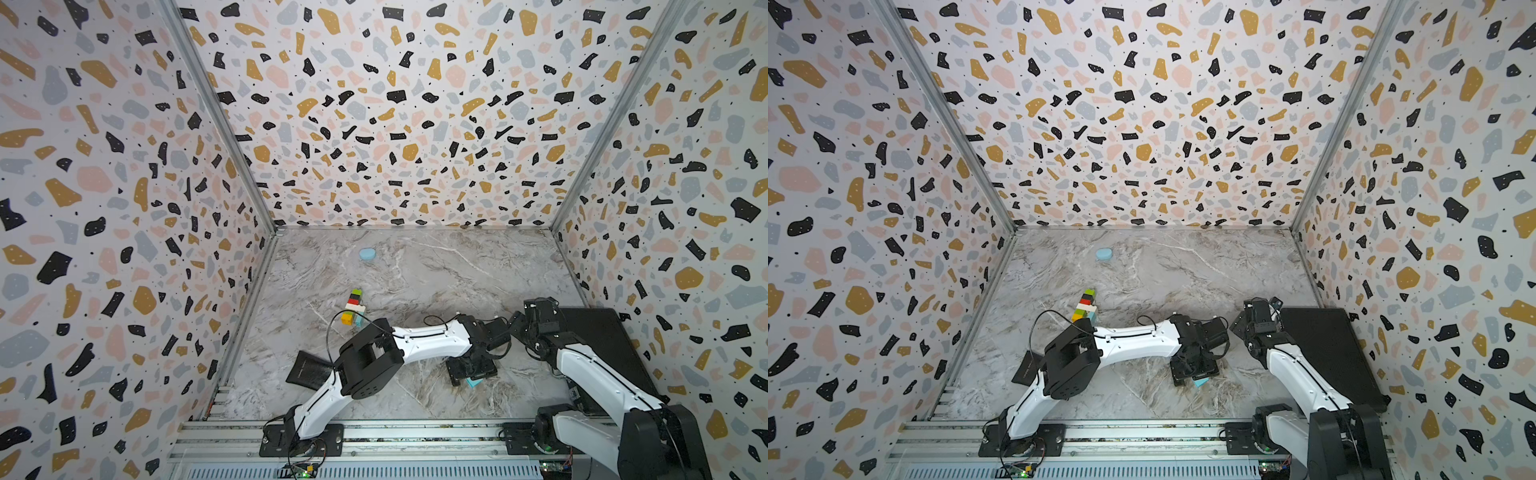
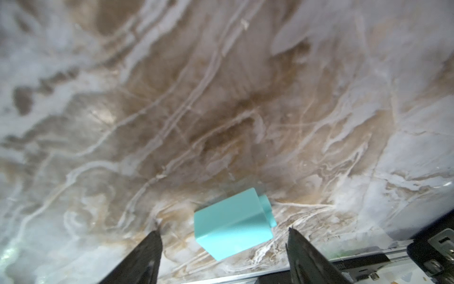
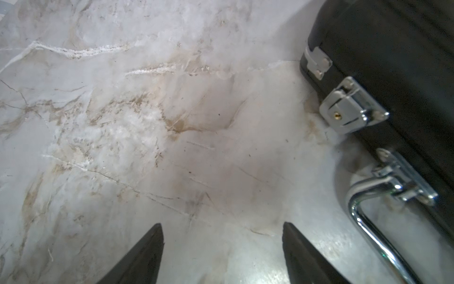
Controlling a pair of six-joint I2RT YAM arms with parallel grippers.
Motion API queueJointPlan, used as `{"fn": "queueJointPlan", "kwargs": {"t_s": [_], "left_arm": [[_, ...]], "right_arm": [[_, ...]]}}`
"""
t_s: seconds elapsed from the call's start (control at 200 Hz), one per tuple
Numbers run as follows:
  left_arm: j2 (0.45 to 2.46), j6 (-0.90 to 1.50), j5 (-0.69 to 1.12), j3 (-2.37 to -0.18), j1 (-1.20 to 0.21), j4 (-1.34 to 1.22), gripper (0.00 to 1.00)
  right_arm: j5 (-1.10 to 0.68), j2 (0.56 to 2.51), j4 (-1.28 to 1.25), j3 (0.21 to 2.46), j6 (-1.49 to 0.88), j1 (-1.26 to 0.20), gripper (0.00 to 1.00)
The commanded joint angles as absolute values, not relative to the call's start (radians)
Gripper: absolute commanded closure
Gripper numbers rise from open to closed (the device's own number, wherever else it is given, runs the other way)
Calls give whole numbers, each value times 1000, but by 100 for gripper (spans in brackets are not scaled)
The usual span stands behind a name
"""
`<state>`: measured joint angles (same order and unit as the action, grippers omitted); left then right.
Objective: Assemble the letter h with lego
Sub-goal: Pick up the lego brick from the center of the board.
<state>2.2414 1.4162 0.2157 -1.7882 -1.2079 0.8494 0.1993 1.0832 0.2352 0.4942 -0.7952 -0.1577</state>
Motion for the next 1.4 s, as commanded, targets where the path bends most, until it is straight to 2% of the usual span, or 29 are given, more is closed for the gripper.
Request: {"fn": "queueJointPlan", "kwargs": {"t_s": [0.0, 0.37, 0.566, 0.686, 0.906, 1.096, 1.397], "left_arm": [[2276, 1445, 180, -1824, -1215, 889, 28], [2364, 1422, 175, -1900, -1215, 933, 39], [2388, 1397, 175, -1906, -1213, 933, 50], [2391, 1363, 175, -1900, -1207, 936, 53], [2350, 1281, 169, -1833, -1183, 891, 56], [2326, 1189, 146, -1840, -1158, 927, 66], [2224, 1087, 135, -1786, -1124, 920, 75]], "right_arm": [[215, 1059, 264, 523, -804, -153, 22], [218, 1031, 266, 515, -803, -149, 22], [212, 1026, 259, 509, -802, -147, 23], [203, 1027, 254, 509, -797, -147, 22], [168, 1026, 221, 499, -788, -147, 23], [152, 1020, 194, 490, -784, -149, 23], [38, 1019, 89, 460, -744, -147, 23]]}}
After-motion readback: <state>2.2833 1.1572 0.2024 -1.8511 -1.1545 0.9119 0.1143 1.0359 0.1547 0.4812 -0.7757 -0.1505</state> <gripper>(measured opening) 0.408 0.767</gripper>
